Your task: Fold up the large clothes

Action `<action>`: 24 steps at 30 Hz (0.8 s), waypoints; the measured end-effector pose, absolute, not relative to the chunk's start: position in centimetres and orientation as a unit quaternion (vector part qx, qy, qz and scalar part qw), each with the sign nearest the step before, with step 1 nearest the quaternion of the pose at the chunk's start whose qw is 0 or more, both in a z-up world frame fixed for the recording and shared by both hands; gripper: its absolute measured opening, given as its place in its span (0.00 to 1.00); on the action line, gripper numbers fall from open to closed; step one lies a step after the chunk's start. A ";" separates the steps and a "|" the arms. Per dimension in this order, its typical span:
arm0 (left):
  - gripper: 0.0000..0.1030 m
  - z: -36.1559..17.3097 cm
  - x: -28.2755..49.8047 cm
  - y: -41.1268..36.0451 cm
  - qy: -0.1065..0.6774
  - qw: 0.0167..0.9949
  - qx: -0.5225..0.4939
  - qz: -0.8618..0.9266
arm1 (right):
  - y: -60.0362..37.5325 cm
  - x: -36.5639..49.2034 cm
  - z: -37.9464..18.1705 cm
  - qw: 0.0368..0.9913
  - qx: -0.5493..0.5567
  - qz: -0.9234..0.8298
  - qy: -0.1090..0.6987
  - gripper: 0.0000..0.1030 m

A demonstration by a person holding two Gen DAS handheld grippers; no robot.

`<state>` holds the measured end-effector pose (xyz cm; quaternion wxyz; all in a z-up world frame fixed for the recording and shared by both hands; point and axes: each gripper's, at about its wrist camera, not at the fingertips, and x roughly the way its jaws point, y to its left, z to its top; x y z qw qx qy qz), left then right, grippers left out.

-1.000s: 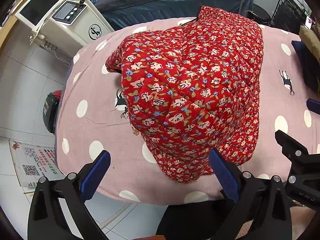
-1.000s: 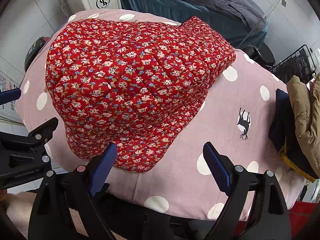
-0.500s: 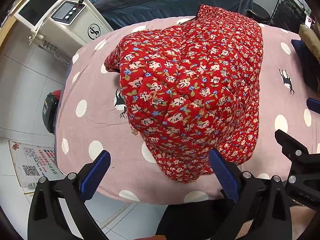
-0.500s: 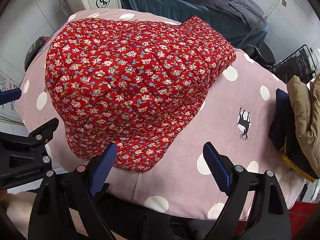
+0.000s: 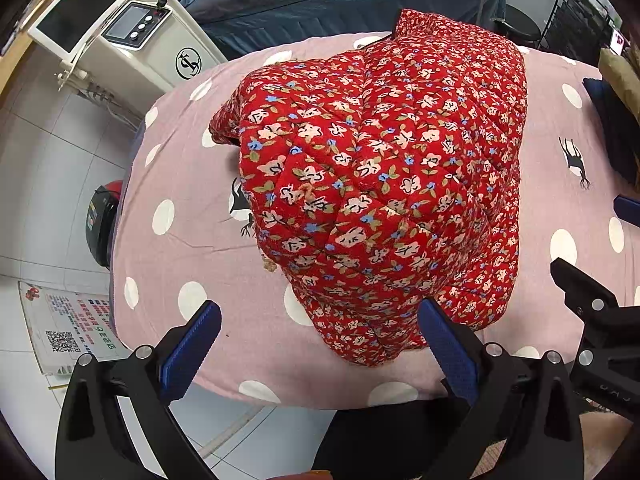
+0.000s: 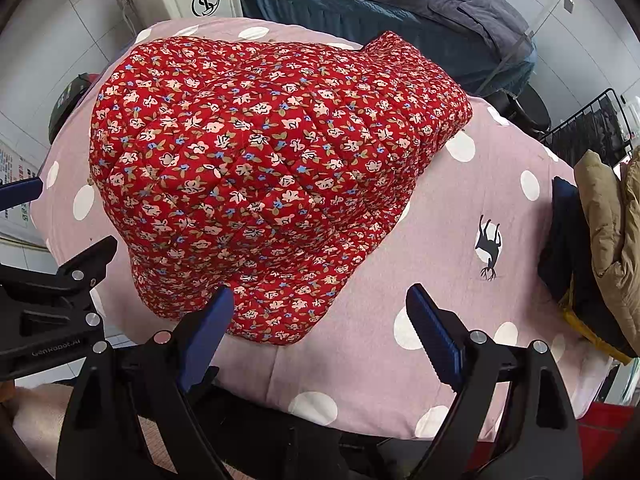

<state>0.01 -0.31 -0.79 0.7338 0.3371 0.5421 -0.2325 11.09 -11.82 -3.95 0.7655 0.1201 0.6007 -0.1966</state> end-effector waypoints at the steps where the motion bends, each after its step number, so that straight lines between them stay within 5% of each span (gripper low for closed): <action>1: 0.94 -0.8 0.0 -0.3 0.542 0.734 0.337 -0.233 | -11.8 11.1 -3.9 0.766 0.120 -0.197 0.601 0.84; 24: 0.94 -1.3 -0.4 0.0 0.573 0.706 0.315 -0.271 | -14.4 10.0 -4.8 0.771 0.213 -0.175 0.574 0.84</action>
